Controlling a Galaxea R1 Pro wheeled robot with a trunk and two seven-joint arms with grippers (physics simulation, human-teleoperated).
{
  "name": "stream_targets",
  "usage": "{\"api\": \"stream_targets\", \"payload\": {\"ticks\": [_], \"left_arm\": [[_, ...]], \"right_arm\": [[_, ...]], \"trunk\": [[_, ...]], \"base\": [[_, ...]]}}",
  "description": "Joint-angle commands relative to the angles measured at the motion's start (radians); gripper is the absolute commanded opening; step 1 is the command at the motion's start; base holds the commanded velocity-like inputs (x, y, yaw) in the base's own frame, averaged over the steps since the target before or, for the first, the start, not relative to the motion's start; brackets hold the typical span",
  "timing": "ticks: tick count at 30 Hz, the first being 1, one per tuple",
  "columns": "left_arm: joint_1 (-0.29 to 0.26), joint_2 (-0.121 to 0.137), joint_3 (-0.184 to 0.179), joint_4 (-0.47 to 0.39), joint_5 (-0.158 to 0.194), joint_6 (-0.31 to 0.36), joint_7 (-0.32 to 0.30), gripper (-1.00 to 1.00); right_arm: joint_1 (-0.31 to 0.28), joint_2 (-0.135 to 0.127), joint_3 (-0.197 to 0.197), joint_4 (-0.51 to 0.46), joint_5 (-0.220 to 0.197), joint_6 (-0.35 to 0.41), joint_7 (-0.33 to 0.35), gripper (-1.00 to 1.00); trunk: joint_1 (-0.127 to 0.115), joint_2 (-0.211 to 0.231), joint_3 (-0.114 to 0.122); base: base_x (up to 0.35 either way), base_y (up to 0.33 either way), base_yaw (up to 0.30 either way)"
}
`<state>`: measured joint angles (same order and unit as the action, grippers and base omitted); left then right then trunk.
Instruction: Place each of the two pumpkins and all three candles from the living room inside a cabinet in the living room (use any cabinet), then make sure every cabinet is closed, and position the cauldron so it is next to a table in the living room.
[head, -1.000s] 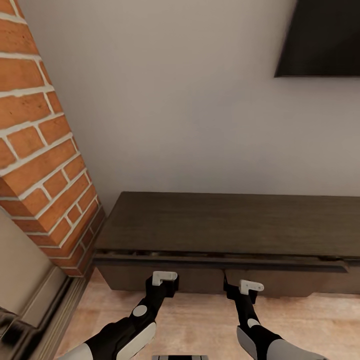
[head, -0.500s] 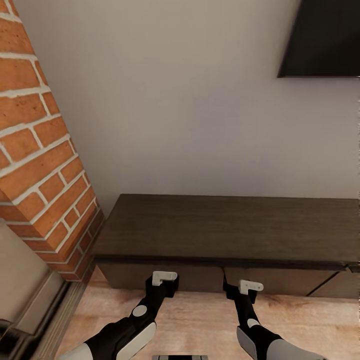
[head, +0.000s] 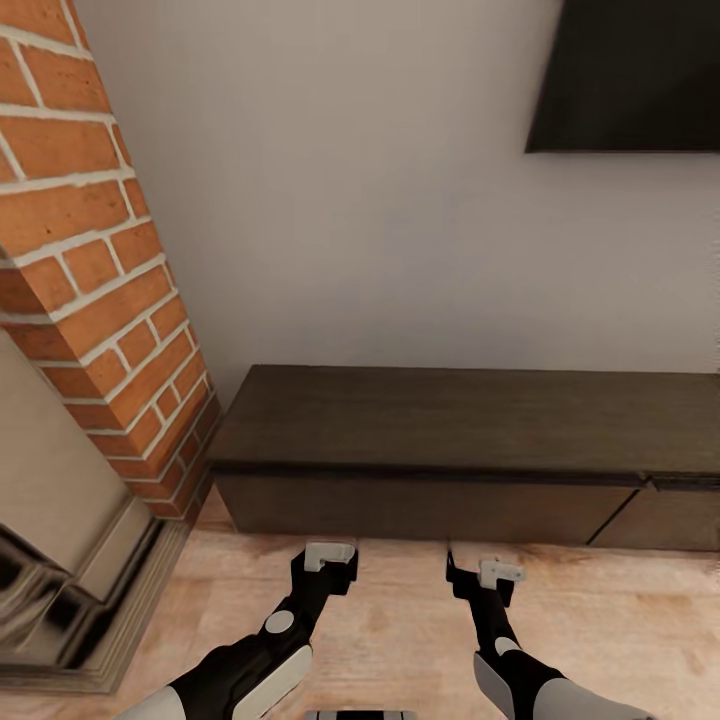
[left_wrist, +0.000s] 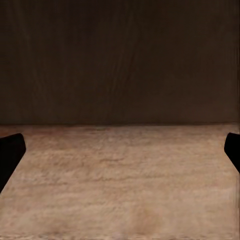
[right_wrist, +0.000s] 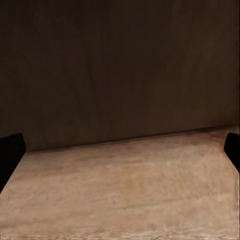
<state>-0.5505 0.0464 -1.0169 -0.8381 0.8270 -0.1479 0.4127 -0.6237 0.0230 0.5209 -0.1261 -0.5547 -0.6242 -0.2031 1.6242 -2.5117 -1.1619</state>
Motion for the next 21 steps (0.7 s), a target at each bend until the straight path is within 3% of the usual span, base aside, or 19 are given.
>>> {"api": "stream_targets", "payload": {"ticks": [1,8,21], "left_arm": [[-0.002,0.001,-0.007,-0.001,0.011,-0.008,0.007,1.0],[-0.002,0.001,-0.008,-0.001,0.011,-0.007,0.006,1.0],[-0.002,0.0,-0.008,-0.001,0.012,-0.007,0.006,1.0]], "right_arm": [[-0.001,0.0,0.008,0.0,-0.001,-0.001,-0.008,1.0],[-0.001,0.0,0.006,0.0,-0.002,0.057,-0.007,1.0],[-0.001,0.0,0.005,-0.001,-0.005,0.068,-0.007,1.0]], "trunk": [[-0.001,0.0,-0.001],[-0.001,0.0,-0.001],[-0.001,0.0,-0.001]], "base": [[-0.344,0.0,0.0],[-0.344,0.0,0.0],[-0.344,0.0,0.0]]}}
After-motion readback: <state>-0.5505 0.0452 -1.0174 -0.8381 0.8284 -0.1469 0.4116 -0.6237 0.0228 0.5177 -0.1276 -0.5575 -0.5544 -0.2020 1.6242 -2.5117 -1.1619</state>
